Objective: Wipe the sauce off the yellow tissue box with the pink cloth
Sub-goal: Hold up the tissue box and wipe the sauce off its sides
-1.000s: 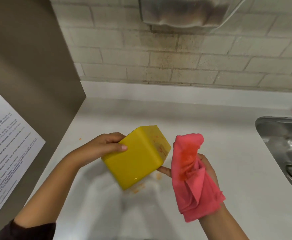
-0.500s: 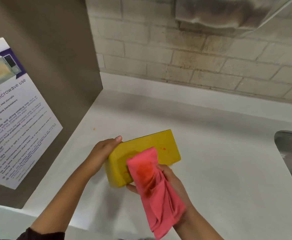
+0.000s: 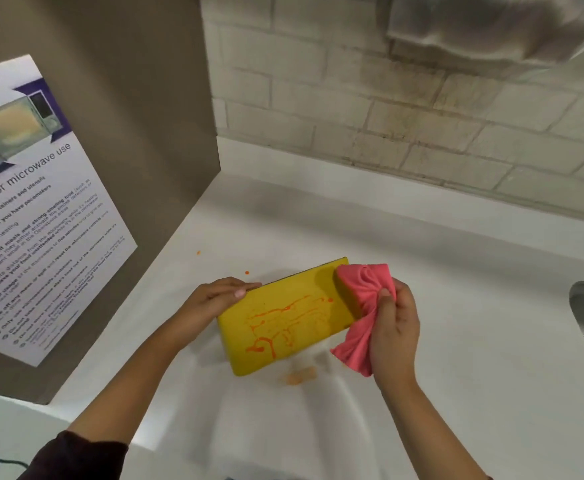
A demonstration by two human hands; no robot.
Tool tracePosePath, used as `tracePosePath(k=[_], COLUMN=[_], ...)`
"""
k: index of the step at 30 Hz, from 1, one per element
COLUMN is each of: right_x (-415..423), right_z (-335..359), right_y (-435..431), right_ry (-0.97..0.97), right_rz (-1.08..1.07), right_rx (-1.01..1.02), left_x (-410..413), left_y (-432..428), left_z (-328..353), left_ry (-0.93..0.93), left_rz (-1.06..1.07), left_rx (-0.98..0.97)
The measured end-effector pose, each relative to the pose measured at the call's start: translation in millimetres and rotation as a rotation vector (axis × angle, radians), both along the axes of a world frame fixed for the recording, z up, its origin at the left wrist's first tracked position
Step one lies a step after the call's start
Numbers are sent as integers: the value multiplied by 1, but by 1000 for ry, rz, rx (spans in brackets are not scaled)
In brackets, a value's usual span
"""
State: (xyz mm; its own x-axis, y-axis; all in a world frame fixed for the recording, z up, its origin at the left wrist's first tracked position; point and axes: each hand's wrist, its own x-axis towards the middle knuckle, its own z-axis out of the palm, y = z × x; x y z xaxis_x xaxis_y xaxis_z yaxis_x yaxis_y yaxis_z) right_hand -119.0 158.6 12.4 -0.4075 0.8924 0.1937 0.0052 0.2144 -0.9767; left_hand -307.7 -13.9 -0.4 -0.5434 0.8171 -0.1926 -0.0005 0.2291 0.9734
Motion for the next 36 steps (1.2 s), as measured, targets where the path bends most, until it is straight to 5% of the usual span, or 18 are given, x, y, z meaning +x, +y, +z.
tracePosePath(k=[11, 19, 26, 32, 36], right_x=[-22, -38, -28, -33, -46], right_z=[-22, -20, -33, -25, -21], right_y=[-10, -23, -29, -17, -28], right_ry=[7, 18, -154, -24, -63], right_rz=[20, 2, 242, -10, 77], right_rx=[30, 20, 215, 62, 110], left_x=[-12, -2, -8, -3, -1], left_y=[14, 18, 18, 20, 21], left_z=[19, 14, 14, 8, 11], left_ry=[39, -10, -24, -9, -16], left_rz=[-98, 14, -17, -26, -13], left_rx=[-181, -90, -94, -55, -52])
